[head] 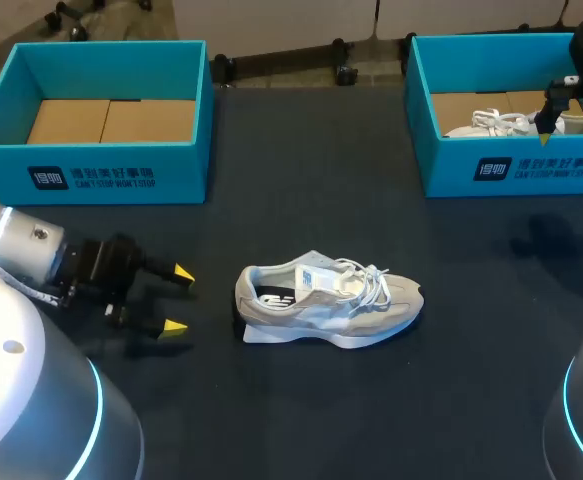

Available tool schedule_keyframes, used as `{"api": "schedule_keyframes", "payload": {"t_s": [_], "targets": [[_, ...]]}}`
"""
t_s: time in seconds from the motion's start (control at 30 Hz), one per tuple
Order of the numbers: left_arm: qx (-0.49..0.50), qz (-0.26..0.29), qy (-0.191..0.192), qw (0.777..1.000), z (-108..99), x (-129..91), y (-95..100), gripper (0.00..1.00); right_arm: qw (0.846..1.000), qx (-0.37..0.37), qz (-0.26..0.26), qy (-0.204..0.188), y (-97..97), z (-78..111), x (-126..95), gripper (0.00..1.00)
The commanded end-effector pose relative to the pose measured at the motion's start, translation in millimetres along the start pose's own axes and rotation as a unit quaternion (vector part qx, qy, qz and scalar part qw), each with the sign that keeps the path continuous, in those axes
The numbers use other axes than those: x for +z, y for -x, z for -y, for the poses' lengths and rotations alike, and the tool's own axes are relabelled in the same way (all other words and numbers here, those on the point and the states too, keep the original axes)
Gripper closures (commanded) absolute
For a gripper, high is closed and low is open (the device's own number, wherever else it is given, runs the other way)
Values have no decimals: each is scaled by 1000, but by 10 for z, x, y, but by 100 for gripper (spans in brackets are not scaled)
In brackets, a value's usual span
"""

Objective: Take the shoe out of the shoebox, open the shoe tongue, remove and reinsert the insole, then place the shoe into the shoebox

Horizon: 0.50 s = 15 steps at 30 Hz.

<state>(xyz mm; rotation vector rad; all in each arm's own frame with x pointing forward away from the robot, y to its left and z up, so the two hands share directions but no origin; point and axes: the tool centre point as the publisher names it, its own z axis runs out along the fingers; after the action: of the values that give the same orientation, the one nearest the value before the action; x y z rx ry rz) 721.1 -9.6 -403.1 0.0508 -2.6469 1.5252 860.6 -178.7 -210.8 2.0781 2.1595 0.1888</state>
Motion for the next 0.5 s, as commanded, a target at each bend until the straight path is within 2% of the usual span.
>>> {"api": "schedule_keyframes", "payload": {"t_s": [0.03, 0.2, 0.5], "targets": [[1, 12, -20, 1000, 19, 121, 23, 0, 1000, 0, -1, 1, 1, 7, 3, 0], [-4, 1, -43, 999, 107, 277, 23, 0, 1000, 0, -1, 1, 1, 7, 3, 0], [-1, -3, -62, 998, 153, 562, 14, 0, 1000, 0, -1, 1, 1, 7, 3, 0]]}}
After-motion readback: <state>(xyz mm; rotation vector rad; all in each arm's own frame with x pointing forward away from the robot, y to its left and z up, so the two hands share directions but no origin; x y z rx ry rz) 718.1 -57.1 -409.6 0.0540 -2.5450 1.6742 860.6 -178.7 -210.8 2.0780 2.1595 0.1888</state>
